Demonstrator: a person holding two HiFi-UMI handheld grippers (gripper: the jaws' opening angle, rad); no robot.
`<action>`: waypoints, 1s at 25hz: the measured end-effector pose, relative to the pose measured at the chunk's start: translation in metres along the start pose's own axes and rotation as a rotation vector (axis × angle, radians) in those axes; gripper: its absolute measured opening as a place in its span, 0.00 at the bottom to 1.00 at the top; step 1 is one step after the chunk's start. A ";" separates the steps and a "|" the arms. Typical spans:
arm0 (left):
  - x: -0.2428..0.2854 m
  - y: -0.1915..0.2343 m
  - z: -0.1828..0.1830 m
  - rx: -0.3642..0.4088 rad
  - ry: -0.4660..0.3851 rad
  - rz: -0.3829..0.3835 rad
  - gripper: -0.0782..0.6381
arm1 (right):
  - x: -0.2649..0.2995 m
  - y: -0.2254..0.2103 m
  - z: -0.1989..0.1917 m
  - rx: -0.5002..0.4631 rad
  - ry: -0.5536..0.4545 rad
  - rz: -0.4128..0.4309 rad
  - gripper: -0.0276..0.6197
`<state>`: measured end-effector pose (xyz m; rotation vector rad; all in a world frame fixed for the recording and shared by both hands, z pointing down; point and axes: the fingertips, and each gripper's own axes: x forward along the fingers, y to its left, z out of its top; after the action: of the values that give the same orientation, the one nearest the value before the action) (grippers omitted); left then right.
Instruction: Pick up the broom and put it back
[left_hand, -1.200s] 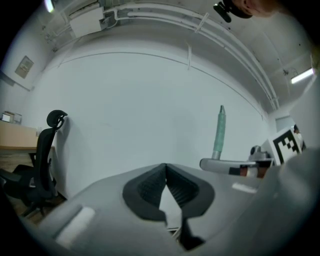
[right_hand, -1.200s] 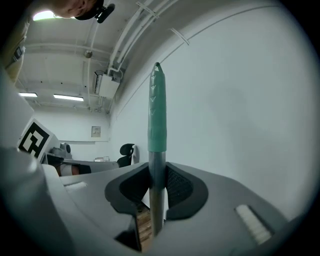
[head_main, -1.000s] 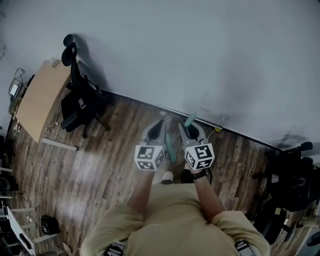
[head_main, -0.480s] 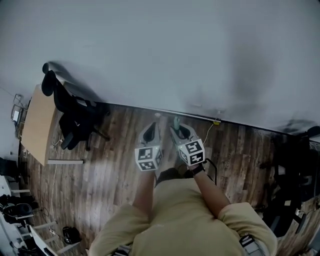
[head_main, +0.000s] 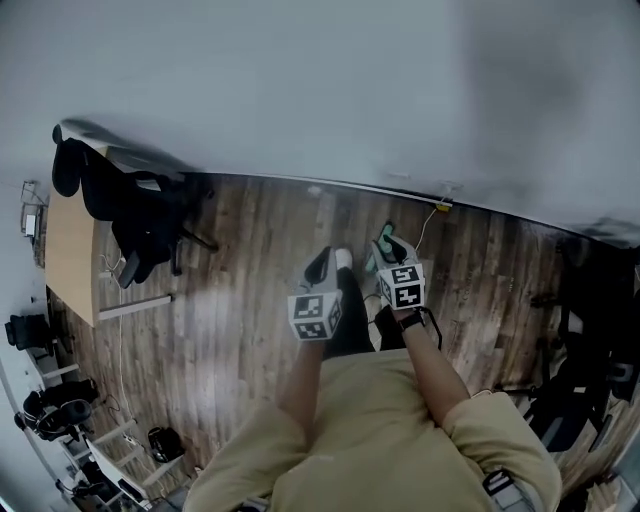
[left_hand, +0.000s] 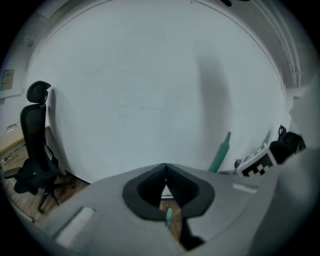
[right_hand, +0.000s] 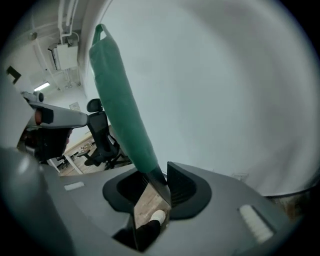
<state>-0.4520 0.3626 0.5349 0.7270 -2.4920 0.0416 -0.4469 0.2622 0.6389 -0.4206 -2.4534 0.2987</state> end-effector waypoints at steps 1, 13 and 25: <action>0.008 0.002 -0.008 -0.004 0.021 -0.010 0.11 | 0.009 -0.009 -0.011 0.019 0.022 -0.016 0.22; 0.126 0.050 -0.084 0.002 0.177 -0.129 0.11 | 0.122 -0.100 -0.070 0.214 0.088 -0.296 0.21; 0.184 0.093 -0.109 -0.042 0.219 -0.201 0.11 | 0.237 -0.143 -0.044 0.259 0.023 -0.382 0.21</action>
<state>-0.5766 0.3702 0.7319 0.9014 -2.1965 -0.0045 -0.6313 0.2220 0.8463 0.1539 -2.3688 0.4349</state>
